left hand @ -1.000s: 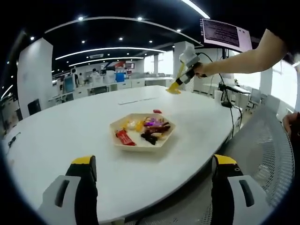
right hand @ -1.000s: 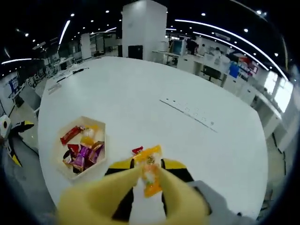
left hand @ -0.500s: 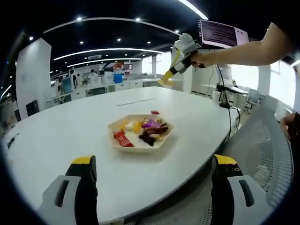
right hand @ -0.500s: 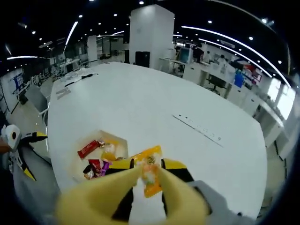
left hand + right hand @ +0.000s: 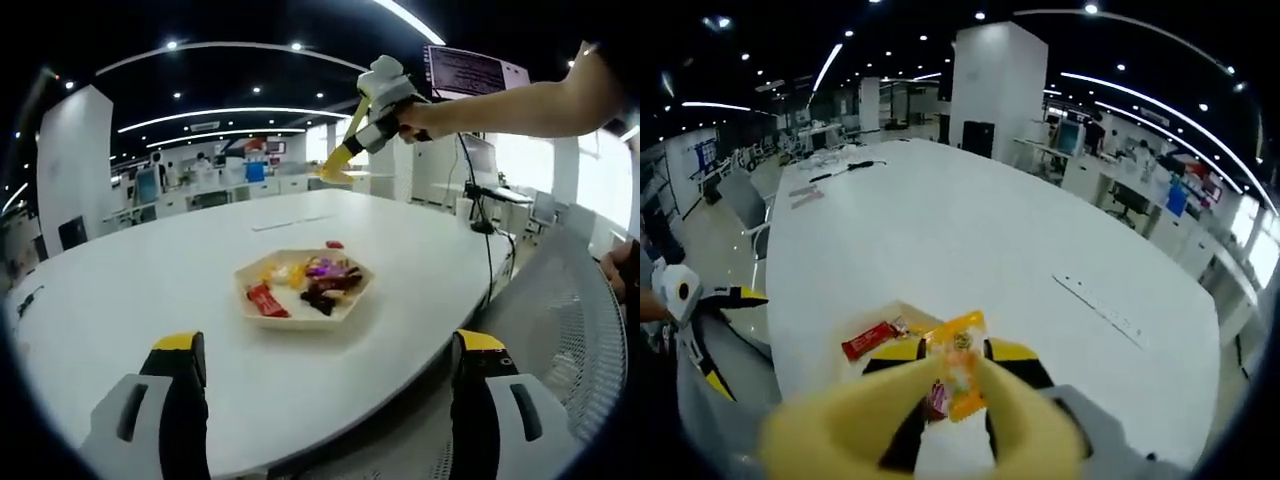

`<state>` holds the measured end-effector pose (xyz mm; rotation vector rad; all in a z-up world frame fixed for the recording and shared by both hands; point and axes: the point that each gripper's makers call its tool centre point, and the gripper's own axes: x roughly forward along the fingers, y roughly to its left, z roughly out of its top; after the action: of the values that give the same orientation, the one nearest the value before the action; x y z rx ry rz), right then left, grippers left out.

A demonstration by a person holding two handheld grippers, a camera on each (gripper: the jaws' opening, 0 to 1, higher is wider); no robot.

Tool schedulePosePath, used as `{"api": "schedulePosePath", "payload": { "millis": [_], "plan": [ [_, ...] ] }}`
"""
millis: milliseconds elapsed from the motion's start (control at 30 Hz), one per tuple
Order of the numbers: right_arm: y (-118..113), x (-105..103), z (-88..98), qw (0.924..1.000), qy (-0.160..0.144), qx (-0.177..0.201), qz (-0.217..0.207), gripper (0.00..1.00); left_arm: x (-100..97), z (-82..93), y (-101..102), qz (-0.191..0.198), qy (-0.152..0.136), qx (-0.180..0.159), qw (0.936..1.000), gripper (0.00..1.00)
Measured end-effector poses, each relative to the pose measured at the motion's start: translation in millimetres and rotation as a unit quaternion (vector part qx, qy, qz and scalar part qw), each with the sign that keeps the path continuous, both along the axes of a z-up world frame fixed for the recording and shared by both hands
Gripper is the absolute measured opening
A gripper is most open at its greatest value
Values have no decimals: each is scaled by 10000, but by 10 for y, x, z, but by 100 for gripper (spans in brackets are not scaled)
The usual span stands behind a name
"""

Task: Place the target food into the container with the food tongs after gripping and lifting it, then release it inside without dropping or visibly crushing the food.

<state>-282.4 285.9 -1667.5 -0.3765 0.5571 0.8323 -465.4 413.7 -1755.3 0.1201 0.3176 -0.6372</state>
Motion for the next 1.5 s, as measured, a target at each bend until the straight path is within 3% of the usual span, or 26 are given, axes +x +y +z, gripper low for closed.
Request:
{"api": "schedulePosePath", "payload": {
  "millis": [367,433,567,633,1133,1500],
  "plan": [
    [565,-84,22,9984,-63,150,550,23,10,34,2,43,-98,-62,9999,100],
    [690,-122,76,9969,15,445,647,28,12,39,5,59,-114,-73,9999,100],
    [719,-104,70,9967,-91,355,721,28,15,38,8,72,-113,-71,9999,100],
    [705,-108,36,9968,33,385,702,29,14,36,7,73,-104,-77,9999,100],
    [20,200,-151,9995,-40,124,286,30,16,20,0,76,-27,-57,10000,99],
    [-485,490,-627,9999,150,-23,62,30,32,-5,16,139,28,22,9999,99]
  ]
}}
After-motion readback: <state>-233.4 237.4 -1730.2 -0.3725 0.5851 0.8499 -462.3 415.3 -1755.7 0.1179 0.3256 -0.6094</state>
